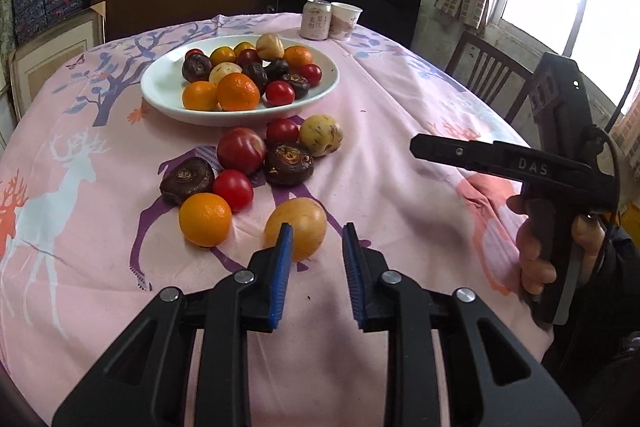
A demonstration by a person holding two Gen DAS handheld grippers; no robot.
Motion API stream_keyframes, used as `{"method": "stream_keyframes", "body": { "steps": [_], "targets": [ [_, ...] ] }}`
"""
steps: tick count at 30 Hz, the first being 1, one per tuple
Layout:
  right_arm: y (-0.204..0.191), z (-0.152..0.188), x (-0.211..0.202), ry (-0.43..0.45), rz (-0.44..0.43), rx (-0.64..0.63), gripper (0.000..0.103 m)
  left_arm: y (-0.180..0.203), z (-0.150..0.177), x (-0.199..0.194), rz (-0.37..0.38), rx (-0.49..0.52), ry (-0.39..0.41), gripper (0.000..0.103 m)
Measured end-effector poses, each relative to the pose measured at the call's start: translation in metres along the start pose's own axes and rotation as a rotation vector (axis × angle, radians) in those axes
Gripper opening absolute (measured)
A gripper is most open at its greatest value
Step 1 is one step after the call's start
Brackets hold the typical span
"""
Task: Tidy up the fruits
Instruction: 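Grasp the large pale yellow fruit with the left tool, then carry the pale yellow fruit onto the plate while the right tool carries an orange fruit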
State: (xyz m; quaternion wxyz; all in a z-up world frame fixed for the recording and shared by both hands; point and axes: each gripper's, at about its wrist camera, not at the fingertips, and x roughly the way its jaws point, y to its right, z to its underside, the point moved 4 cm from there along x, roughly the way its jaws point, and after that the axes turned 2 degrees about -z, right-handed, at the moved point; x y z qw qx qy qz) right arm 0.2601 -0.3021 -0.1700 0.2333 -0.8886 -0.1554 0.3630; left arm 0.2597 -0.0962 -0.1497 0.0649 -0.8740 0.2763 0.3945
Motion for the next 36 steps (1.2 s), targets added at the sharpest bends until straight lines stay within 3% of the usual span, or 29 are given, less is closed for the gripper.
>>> {"method": "stream_keyframes", "body": {
  "steps": [2,5,8,10,11,12,13,16,18,20,23,26,29,36],
  "targets": [
    [0.0,0.0,0.0,0.001,-0.002,-0.001,0.057,0.001,0.0,-0.006,-0.008,0.016,0.013,0.026],
    [-0.001,0.0,0.001,-0.003,-0.002,-0.003,0.057,-0.004,-0.001,0.0,-0.122,0.049,-0.009,0.024],
    [-0.001,0.0,-0.001,0.003,-0.004,-0.001,0.057,0.005,0.003,0.016,-0.128,0.077,-0.061,0.025],
    [-0.001,0.0,-0.001,0.003,-0.004,0.001,0.057,0.021,0.007,0.022,-0.14,0.144,-0.066,0.045],
    [-0.001,0.0,0.0,0.001,-0.004,0.002,0.057,0.026,0.009,0.024,-0.167,0.175,-0.06,0.07],
    [-0.001,0.0,0.0,0.0,-0.004,0.002,0.057,0.028,0.009,0.025,-0.209,0.191,-0.046,0.086],
    [0.0,0.0,0.0,-0.001,-0.005,0.002,0.057,0.026,0.006,0.025,-0.234,0.189,-0.033,0.088],
    [-0.001,0.0,0.0,0.001,-0.005,0.002,0.057,0.017,-0.001,0.032,-0.218,0.14,-0.045,0.085],
    [-0.001,0.0,0.001,0.001,-0.003,0.002,0.057,0.016,-0.001,0.043,-0.178,0.127,-0.093,0.042],
    [0.0,0.0,0.003,-0.007,0.003,0.003,0.057,0.018,0.0,0.043,-0.18,0.129,-0.085,0.041],
    [-0.005,0.0,0.012,-0.059,0.036,-0.026,0.058,0.017,-0.003,0.024,-0.147,0.11,-0.009,0.041],
    [-0.022,-0.008,0.022,-0.101,0.049,-0.091,0.057,0.006,-0.005,0.001,-0.123,0.051,0.082,0.041],
    [-0.042,-0.025,0.035,-0.114,0.053,-0.134,0.057,-0.01,-0.004,-0.011,-0.126,-0.021,0.121,0.041],
    [-0.036,-0.04,0.089,-0.216,0.083,-0.011,0.055,-0.022,-0.002,-0.019,-0.098,-0.087,0.148,0.041]
  ]
}}
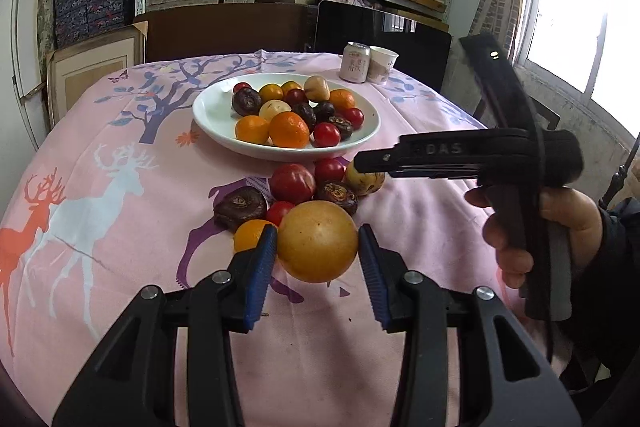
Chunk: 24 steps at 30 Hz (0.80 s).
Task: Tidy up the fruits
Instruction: 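Carry the pale yellow fruit onto the plate while the right tool carries an orange fruit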
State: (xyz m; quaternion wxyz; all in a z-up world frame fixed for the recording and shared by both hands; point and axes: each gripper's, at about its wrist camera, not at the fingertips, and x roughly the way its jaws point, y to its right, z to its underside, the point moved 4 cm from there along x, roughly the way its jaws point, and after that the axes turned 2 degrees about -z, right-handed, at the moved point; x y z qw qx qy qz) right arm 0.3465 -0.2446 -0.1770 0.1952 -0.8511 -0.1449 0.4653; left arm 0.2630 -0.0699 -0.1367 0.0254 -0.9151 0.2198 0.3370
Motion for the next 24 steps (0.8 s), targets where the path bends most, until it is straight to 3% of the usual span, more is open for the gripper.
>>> {"method": "stream_keyframes", "body": {
  "steps": [4,8,15,20,24],
  "targets": [
    [0.007,0.006,0.008,-0.011,-0.021,0.043,0.042,0.0,0.0,0.0,0.012,-0.004,-0.001,0.041],
    [0.008,0.007,-0.012,0.054,-0.02,0.038,0.041,-0.003,0.001,0.001,0.021,-0.023,-0.006,0.041],
    [0.001,0.008,-0.073,0.18,-0.022,-0.096,0.041,-0.008,-0.006,-0.005,0.018,-0.048,0.0,0.041],
    [-0.006,-0.029,-0.093,0.225,-0.023,-0.157,0.041,-0.02,-0.052,0.001,0.001,-0.058,0.002,0.041],
    [-0.013,-0.064,-0.075,0.217,-0.014,-0.164,0.041,-0.043,-0.099,0.026,0.024,-0.123,-0.009,0.041]
  ]
}}
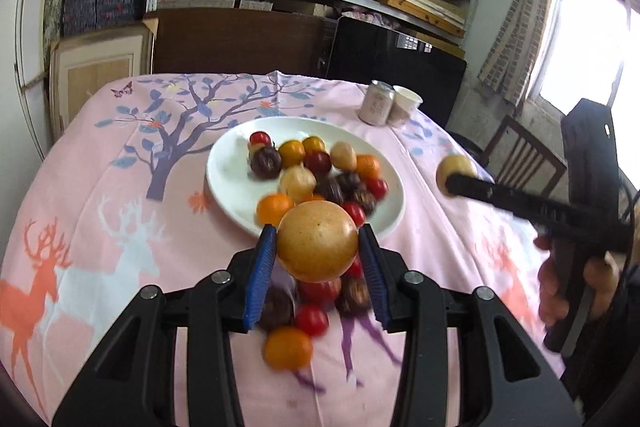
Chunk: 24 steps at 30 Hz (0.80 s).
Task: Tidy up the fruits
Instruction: 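Carry the pale yellow fruit onto the plate while the right tool carries an orange fruit, then grasp an orange with the left tool while the right tool grasps a dark brown fruit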
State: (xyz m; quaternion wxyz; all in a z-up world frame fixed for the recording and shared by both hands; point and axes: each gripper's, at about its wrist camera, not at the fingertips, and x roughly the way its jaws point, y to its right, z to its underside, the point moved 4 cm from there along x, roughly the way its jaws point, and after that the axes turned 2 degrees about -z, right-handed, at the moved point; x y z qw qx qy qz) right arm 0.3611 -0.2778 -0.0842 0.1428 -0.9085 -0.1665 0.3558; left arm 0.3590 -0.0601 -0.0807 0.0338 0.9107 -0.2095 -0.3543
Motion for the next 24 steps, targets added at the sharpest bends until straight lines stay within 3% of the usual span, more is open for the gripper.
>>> {"method": "stream_keyframes", "body": {
  "steps": [3,5,7,9,13,16,19,24],
  "targets": [
    [0.003,-0.013,0.031,-0.028,0.008,0.025,0.041,-0.018,-0.031,0.035,0.044,-0.104,-0.04,0.041],
    [0.005,-0.017,0.05,-0.053,0.017,0.034,0.042,-0.026,-0.042,0.058,0.031,-0.141,-0.07,0.041],
    [0.005,-0.018,0.064,-0.078,0.031,0.027,0.044,-0.032,-0.046,0.079,0.008,-0.163,-0.104,0.046],
    [0.003,-0.022,0.064,-0.058,0.07,-0.001,0.056,-0.038,-0.049,0.089,-0.029,-0.19,-0.11,0.061],
    [0.005,-0.02,0.044,-0.03,0.059,-0.001,0.057,-0.044,-0.048,0.079,-0.053,-0.193,-0.081,0.069],
    [0.009,-0.007,0.023,-0.03,0.053,0.013,0.057,-0.04,-0.037,0.061,-0.056,-0.15,-0.082,0.07],
    [0.012,0.019,0.002,-0.041,0.041,0.021,0.057,-0.027,-0.011,0.037,-0.076,-0.043,-0.088,0.075],
    [0.023,0.066,-0.016,-0.052,0.018,0.069,0.06,-0.001,0.054,0.019,-0.207,0.2,-0.149,0.076]
  ]
}}
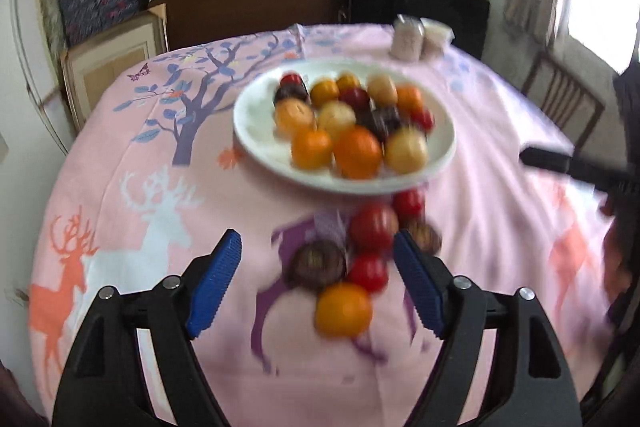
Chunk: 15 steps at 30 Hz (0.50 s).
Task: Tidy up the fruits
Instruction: 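Grasp an orange with the left tool while the right tool grasps a dark brown fruit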
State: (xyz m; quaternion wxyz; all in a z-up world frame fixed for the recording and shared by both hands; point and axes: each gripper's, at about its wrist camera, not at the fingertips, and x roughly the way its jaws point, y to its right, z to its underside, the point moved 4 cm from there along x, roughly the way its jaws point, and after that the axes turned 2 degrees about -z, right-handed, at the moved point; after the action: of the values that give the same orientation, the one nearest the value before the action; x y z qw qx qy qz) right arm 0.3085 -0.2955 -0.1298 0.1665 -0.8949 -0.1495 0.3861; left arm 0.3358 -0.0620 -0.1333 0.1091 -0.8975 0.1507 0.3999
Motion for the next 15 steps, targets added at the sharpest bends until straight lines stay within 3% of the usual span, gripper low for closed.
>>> {"method": "stream_keyframes", "body": {
  "steps": [3,10,15],
  "targets": [
    [0.011,0.017,0.001,-0.014,-0.044,0.077,0.06,0.013,0.028,0.002,-0.05,0.085,-0.021,0.073],
    [0.023,0.042,0.01,-0.02,-0.076,0.148,0.06,0.011,0.037,0.018,-0.068,0.065,-0.037,0.066],
    [0.027,0.046,0.014,-0.035,-0.083,0.16,0.06,0.019,0.039,0.029,-0.039,0.082,-0.066,0.037]
  ]
}}
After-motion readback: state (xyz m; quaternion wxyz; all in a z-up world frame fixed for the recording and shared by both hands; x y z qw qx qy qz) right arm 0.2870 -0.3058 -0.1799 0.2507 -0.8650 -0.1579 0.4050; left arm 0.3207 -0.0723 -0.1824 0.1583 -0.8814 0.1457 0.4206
